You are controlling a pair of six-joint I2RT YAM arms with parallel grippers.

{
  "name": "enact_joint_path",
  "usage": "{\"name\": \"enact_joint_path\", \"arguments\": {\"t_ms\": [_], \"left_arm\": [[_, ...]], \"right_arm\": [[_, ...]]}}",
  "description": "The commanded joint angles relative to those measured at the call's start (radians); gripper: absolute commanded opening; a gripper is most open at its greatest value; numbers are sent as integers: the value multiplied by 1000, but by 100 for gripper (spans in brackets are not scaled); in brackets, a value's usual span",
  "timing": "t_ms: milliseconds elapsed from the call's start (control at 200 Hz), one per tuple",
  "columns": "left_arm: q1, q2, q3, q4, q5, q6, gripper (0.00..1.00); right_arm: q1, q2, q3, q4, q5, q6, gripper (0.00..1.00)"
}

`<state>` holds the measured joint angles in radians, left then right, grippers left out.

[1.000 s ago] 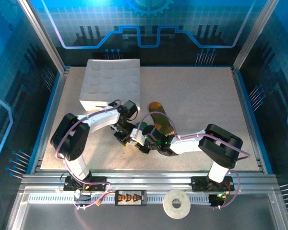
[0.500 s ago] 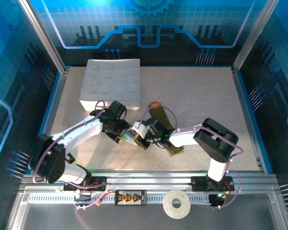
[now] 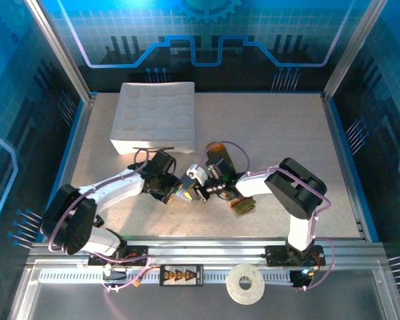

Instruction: Roll the socks

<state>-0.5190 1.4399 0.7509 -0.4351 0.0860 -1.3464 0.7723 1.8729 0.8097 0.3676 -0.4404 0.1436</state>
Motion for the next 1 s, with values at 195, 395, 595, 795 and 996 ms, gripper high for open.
{"name": "enact_joint_path", "arguments": {"t_ms": [195,395,595,795,996], "left_arm": [[-38,128,33,12,-10,41,52],[-50,214,46,-114,-27,35,41],[-52,258,54,-176,-15,27,30],[-56,326,146,-303,15,33,29],[-57,386,255,-414,31,50,24]], "right_arm": [[-51,132,-45,-354,81,54,0],[-40,87,-32,-361,127,1,0],[17,-84,-68,-286,233,-128,21],[138,-308,-228,-21,511,-258,49],[241,-329,-222,32,693,-327,52]]}}
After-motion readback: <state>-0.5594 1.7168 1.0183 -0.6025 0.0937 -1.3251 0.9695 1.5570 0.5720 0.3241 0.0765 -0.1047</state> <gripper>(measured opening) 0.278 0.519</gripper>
